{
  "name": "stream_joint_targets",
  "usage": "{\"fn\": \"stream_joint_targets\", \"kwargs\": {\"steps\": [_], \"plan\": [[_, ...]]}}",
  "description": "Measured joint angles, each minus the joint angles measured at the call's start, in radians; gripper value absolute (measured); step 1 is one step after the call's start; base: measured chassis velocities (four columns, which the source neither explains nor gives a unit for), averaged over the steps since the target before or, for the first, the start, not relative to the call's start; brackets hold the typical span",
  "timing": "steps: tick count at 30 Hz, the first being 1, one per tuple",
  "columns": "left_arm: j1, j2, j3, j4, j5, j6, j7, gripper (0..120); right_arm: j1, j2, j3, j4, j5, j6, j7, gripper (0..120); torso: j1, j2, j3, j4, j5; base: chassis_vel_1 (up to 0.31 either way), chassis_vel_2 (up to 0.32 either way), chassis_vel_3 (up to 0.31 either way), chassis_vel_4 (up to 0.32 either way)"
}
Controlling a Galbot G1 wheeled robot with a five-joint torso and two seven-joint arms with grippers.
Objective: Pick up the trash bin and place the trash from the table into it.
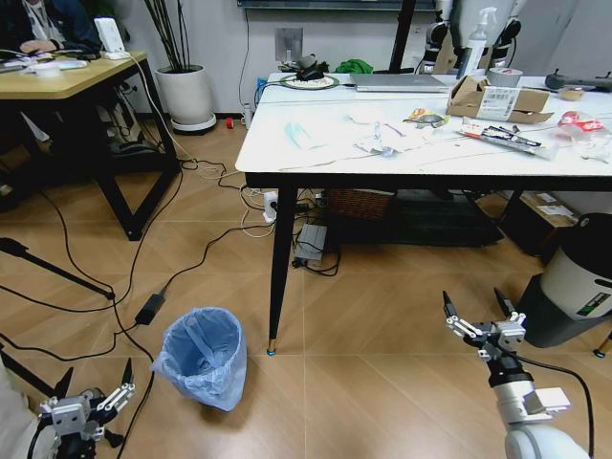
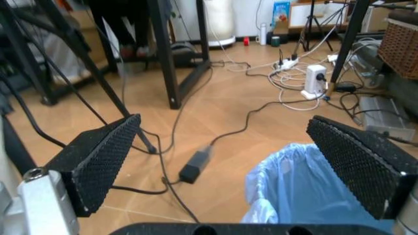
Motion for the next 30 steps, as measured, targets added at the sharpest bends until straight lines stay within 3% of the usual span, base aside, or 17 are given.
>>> {"fn": "stream_joint_targets", "kwargs": {"steps": [5,7,13,30], "plan": [[-0.014,0.029,0.006,0.002,-0.047,0.044,-0.01,100,-0.008,0.018,-0.003,-0.008,-0.012,0.015,-0.009,100,0.0,0.001,0.001,-0.0001,-0.0001,0.0,0.0,0.0,0.0],[-0.063,0.078,0.015,0.028,-0.12,0.117,-0.039,100,-0.017,0.035,-0.013,-0.023,-0.027,0.034,-0.021,100,0.001,0.003,0.002,0.0002,0.0001,0.0,0.0,0.0,0.0],[-0.185,0.105,0.068,0.107,-0.152,0.155,-0.08,100,-0.035,0.046,-0.006,-0.032,-0.045,0.053,-0.025,100,0.002,0.005,0.003,-0.0002,-0.0001,0.0,0.0,0.0,0.0],[-0.414,0.082,0.26,0.376,-0.155,0.221,-0.115,100,-0.125,0.099,0.036,-0.032,-0.076,0.097,-0.028,100,0.003,0.008,0.005,-0.0001,-0.0001,0.0,0.0,0.0,0.0]]}}
